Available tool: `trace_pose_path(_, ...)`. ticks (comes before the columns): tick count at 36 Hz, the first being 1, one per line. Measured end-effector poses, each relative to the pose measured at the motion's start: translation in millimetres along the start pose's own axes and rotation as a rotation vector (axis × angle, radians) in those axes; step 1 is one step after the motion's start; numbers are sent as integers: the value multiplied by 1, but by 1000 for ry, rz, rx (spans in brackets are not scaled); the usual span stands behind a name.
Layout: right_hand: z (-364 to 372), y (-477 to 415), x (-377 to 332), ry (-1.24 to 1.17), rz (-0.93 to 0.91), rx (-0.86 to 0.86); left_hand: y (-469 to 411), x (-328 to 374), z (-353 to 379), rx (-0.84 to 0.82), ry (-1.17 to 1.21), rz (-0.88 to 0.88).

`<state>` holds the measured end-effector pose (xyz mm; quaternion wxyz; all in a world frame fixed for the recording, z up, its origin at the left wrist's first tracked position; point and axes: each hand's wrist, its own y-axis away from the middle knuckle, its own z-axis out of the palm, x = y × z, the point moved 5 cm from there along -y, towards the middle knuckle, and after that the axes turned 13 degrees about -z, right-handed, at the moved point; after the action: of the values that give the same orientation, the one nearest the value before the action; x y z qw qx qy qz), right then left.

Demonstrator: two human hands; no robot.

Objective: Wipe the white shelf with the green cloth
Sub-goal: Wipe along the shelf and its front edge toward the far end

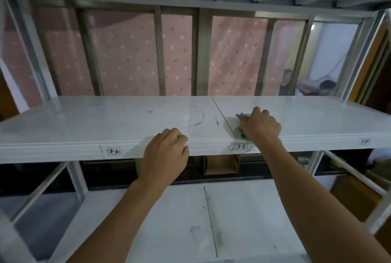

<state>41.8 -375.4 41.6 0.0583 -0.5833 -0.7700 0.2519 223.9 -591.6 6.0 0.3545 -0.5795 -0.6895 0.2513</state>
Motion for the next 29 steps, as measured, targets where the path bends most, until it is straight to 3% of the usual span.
trace_pose_path(5, -5, 4, 5, 141, 59, -30, -4, -19, 6, -9, 34, 9)
trace_pose_path(8, -4, -2, 0, 247, -9, -97, -8, -21, 10, 26, 71, 32)
trace_pose_path(17, 13, -14, -31, 249, -226, -112, -14, -23, 17, 104, 230, 107)
trace_pose_path(23, 19, -10, -73, 315, -282, -106, -13, -25, 18, 153, 278, 122)
trace_pose_path(29, 28, -4, -118, 226, -329, -127, -12, -27, 19, 142, 294, 121)
